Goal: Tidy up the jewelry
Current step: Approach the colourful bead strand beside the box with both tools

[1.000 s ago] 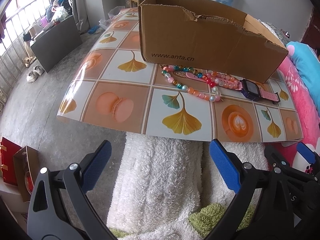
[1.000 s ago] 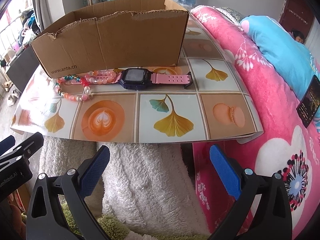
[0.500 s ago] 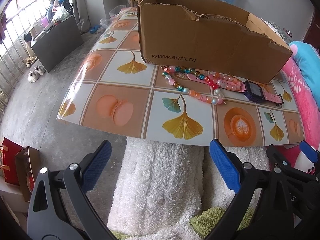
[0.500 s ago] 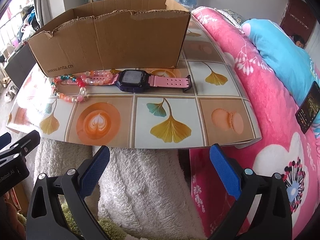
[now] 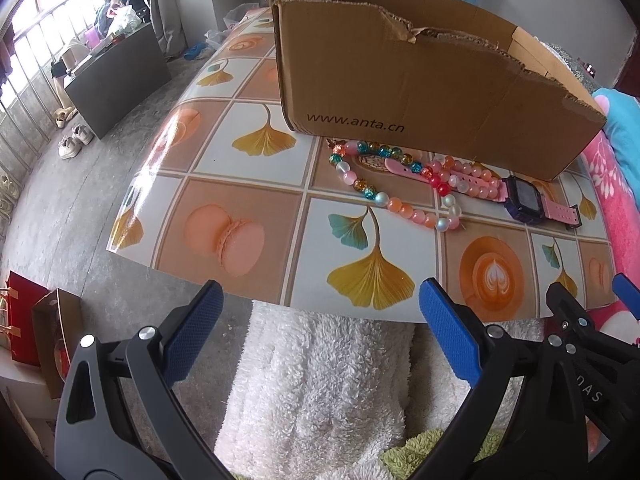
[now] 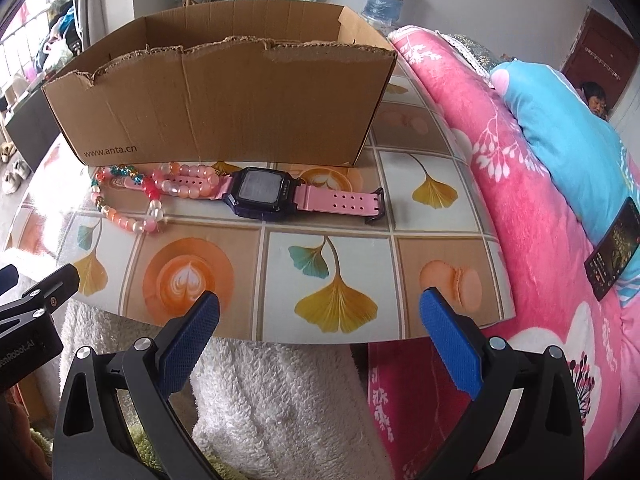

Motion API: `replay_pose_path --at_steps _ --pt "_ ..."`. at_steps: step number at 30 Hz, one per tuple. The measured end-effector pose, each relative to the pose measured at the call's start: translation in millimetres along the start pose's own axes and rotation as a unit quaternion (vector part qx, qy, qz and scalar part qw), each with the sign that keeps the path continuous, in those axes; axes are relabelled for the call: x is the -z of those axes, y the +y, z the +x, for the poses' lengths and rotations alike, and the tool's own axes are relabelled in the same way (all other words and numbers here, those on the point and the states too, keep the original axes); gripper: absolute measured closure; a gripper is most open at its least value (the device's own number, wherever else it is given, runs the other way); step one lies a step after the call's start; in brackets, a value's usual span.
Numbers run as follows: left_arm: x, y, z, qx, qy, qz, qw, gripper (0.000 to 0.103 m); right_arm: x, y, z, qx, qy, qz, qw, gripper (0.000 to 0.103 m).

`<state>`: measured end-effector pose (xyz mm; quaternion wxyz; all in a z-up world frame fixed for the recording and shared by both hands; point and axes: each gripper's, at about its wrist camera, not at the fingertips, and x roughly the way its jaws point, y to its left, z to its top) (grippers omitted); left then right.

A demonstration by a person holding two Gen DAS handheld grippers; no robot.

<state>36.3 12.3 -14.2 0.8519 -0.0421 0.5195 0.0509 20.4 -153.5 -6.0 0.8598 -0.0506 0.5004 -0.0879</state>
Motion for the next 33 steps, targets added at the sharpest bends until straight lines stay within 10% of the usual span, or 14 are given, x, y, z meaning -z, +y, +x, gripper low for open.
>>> replay_pose_path --at_steps 33 --pt "-12.2 7.5 35.5 -0.023 -0.001 0.007 0.9997 0.007 -9.2 -12.6 41.9 -0.052 0.016 0.012 0.998 0.005"
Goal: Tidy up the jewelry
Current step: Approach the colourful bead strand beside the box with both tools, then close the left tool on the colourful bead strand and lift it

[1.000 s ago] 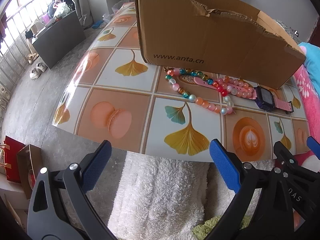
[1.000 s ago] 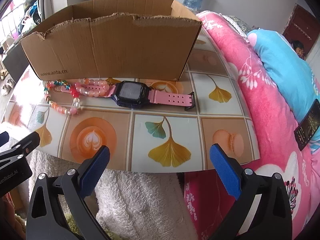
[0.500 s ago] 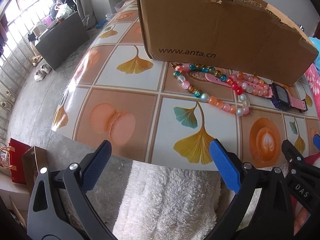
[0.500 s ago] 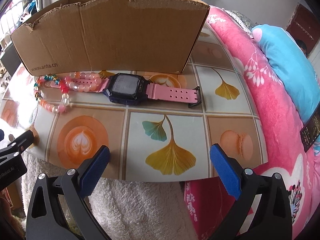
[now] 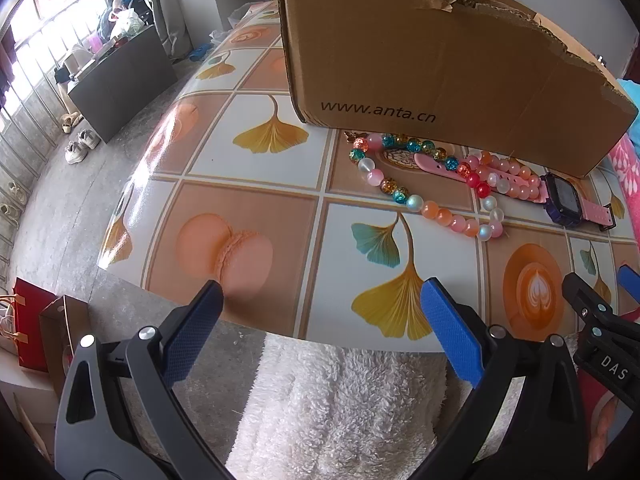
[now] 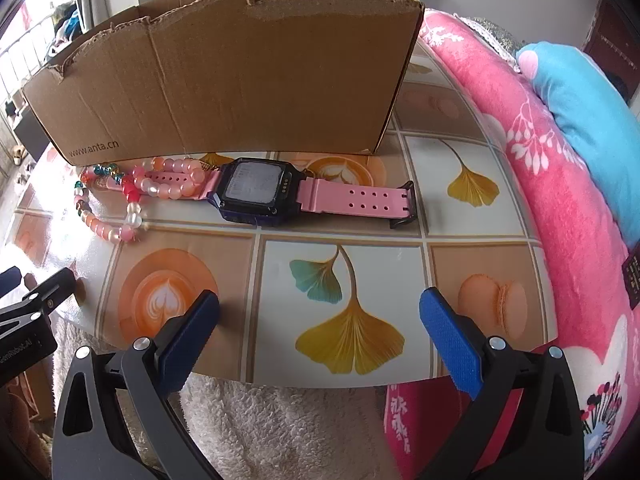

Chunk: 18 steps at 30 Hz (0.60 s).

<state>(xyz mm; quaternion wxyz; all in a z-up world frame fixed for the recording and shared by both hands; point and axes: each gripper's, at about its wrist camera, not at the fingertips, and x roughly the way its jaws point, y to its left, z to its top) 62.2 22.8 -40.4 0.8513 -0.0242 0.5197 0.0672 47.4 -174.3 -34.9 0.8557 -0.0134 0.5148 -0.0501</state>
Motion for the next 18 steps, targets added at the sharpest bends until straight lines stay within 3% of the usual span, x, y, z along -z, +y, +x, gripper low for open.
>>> replay_pose_path --at_steps 4,10,18 --pt "0.2 0.3 0.4 0.000 0.001 0.000 1.0000 0.007 -4.1 -12.6 7.9 -0.031 0.023 0.028 0.999 0.005" --pt "-0.4 0.7 1.2 0.003 0.003 0.009 0.9999 0.007 -8.6 -16.2 11.7 -0.033 0.033 0.020 0.999 0.005" --pt "-2.2 4.3 3.7 0.017 -0.002 0.022 0.9996 0.007 -5.5 -19.2 12.1 -0.045 0.018 -0.002 0.999 0.005"
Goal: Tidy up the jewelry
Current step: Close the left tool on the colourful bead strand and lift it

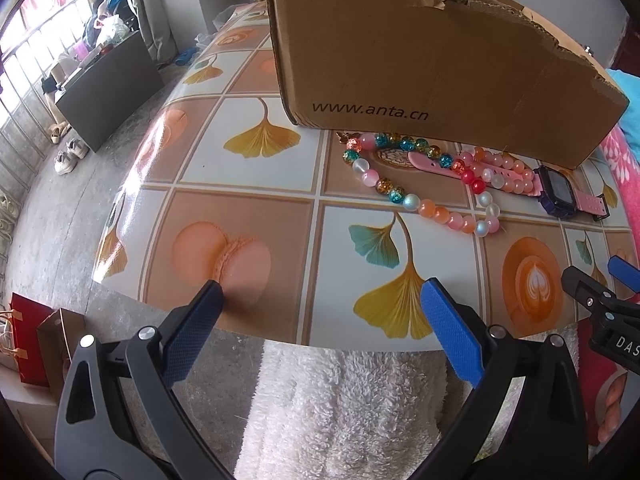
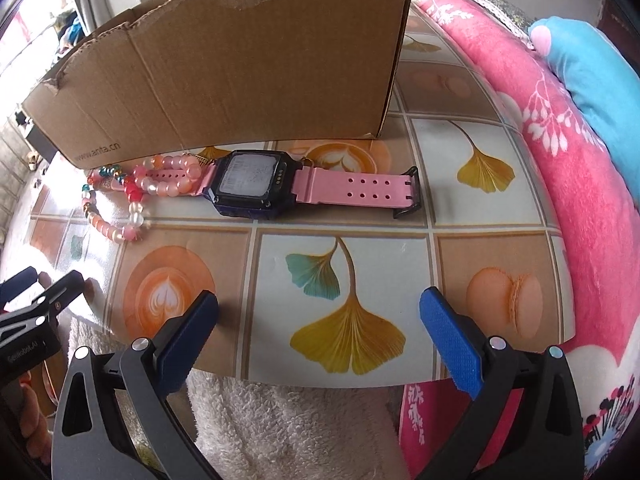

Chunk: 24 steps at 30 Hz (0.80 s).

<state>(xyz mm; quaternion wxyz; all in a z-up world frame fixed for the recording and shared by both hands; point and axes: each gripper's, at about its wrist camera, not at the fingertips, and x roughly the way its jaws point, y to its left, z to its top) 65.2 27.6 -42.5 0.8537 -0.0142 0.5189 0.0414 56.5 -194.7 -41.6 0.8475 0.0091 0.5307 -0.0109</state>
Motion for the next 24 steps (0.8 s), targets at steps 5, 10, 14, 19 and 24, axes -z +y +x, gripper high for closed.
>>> replay_pose_path --at_steps 5,10,14,19,24 --pt "-0.9 0.4 0.7 0.004 -0.009 0.008 0.9999 0.007 3.9 -1.9 -4.9 -0.017 -0.007 -0.014 1.000 0.005" --pt "-2.0 6.9 -8.7 0.020 -0.049 0.014 0.9985 0.007 1.9 0.7 -31.4 -0.070 -0.066 -0.009 0.995 0.005" --pt "-12.7 16.6 -30.0 0.043 -0.115 0.016 0.9923 0.008 -5.5 11.9 -39.7 -0.135 -0.087 -0.017 0.987 0.006" --pt "-34.2 20.4 -33.2 0.054 -0.148 0.033 0.9869 0.015 -17.4 29.7 -27.3 -0.196 -0.063 -0.010 0.979 0.026" --pt "-55.3 24.4 -8.9 0.097 -0.109 0.025 0.9890 0.045 -25.0 56.5 -18.4 -0.216 -0.052 -0.019 0.975 0.039"
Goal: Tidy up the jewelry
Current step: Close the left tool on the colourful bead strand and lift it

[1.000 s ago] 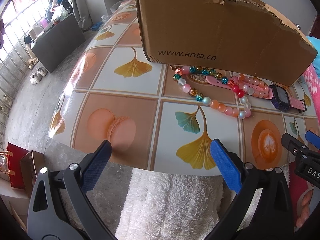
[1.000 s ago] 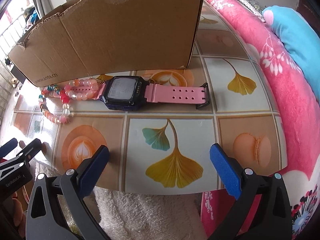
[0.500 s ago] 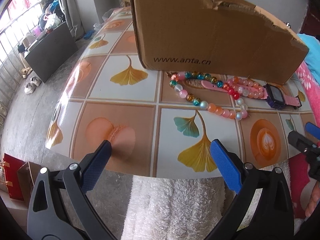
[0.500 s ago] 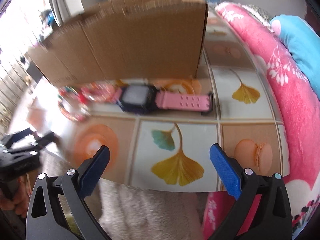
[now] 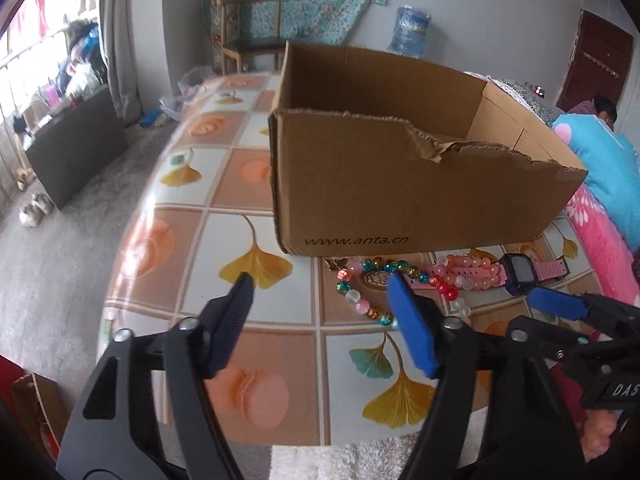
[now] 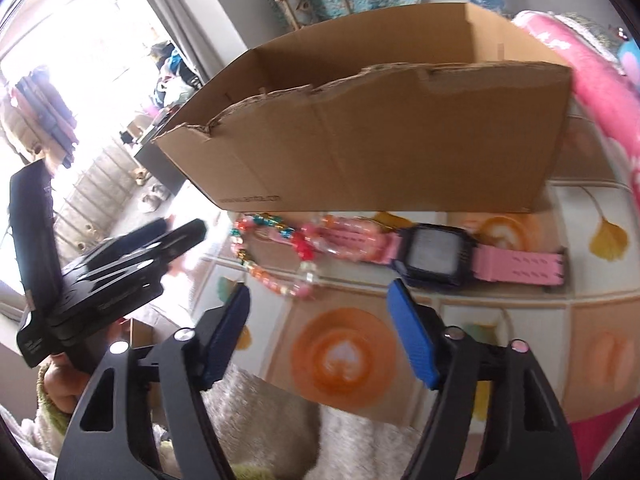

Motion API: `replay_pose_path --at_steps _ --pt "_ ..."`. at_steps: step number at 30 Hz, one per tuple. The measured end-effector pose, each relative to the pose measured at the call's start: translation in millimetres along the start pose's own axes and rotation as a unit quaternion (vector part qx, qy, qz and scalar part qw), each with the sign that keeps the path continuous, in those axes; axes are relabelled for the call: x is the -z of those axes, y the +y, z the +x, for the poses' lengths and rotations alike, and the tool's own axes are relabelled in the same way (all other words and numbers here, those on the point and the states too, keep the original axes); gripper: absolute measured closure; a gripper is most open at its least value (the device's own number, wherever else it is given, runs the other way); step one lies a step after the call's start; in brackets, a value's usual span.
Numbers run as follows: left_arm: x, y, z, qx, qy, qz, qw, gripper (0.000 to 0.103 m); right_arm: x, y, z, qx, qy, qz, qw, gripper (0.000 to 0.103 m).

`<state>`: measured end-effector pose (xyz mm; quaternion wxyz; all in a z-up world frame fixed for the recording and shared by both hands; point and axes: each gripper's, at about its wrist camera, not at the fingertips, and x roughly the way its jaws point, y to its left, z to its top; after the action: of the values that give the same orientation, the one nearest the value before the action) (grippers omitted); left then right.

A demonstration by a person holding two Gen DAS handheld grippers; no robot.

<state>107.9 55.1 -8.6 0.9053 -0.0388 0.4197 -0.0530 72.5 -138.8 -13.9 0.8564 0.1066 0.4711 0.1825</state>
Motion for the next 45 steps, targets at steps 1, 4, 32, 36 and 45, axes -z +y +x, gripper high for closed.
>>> replay_pose_path --at_steps 1,4,32,36,45 --pt "-0.9 -0.1 2.8 0.011 0.007 -0.004 0.9999 0.047 -1.9 4.1 5.2 -0.001 0.004 -0.003 1.000 0.040" --pt "0.0 4.0 15.6 0.036 0.028 -0.011 0.9989 0.059 -4.0 7.1 17.2 -0.003 0.014 -0.003 1.000 0.048" --pt "-4.9 -22.9 14.9 0.016 0.033 0.036 0.9987 0.095 -13.4 10.6 35.4 -0.014 0.026 -0.005 1.000 0.095" --pt "-6.4 -24.8 0.1 0.015 0.015 0.035 0.9992 0.095 -15.1 12.3 21.8 -0.016 0.010 -0.014 1.000 0.101" --pt "0.8 -29.3 -7.7 -0.001 0.021 0.040 0.9990 0.095 -12.8 9.0 16.6 -0.038 0.036 -0.006 0.999 0.098"
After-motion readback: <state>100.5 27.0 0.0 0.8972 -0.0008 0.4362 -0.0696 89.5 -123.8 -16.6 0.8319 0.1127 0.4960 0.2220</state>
